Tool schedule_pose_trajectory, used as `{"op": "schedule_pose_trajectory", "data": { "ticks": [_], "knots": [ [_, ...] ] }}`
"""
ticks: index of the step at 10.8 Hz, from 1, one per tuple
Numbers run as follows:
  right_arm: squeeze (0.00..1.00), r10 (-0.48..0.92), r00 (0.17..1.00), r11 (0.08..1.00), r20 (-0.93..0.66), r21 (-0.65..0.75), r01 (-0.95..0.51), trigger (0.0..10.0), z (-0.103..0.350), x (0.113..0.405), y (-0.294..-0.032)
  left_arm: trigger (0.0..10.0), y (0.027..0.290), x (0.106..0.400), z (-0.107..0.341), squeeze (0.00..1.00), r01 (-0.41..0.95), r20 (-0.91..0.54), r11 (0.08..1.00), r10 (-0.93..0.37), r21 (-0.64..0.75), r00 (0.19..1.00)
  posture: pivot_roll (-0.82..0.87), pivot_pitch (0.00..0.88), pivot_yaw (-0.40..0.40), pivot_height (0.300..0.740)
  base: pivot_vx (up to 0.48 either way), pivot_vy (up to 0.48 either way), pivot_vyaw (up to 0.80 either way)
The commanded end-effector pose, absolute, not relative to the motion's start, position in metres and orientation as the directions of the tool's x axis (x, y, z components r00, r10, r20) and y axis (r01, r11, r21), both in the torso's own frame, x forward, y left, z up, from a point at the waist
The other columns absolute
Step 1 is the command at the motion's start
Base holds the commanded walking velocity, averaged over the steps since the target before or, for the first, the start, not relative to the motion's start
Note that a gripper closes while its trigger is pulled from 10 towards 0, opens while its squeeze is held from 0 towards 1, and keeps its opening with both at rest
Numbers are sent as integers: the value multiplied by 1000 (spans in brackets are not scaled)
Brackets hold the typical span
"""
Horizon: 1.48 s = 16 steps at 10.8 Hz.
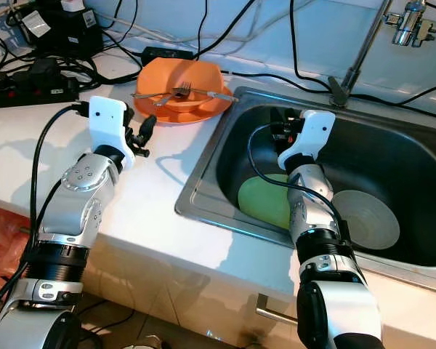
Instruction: Kitchen organization
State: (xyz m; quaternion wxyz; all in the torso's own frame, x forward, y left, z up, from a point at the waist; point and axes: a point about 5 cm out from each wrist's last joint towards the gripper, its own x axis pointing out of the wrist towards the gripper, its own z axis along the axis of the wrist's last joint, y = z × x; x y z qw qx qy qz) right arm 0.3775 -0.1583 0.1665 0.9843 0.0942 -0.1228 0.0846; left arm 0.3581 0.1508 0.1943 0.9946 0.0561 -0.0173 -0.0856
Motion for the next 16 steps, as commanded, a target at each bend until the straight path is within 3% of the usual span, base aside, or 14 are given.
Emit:
{"op": "schedule_pose_trajectory", "data": {
  "ticks": [1, 6, 16],
  "knots": [
    [0, 156, 953, 965, 261, 164, -203, 10000, 169, 379, -157, 10000, 147, 362, 200, 0, 185, 17, 978, -187, 95, 982, 75, 62, -44, 740, 0, 0, 0],
    [0, 159, 953, 965, 260, 163, -205, 10000, 168, 378, -157, 10000, 143, 388, 198, 0, 213, -164, 975, -200, 65, 966, 64, 65, -33, 740, 0, 0, 0],
    [0, 173, 950, 962, 262, 161, -219, 10000, 161, 371, -153, 10000, 139, 417, 215, 0, 208, -165, 976, -196, 60, 967, 27, 57, 0, 740, 0, 0, 0]
  ]
}}
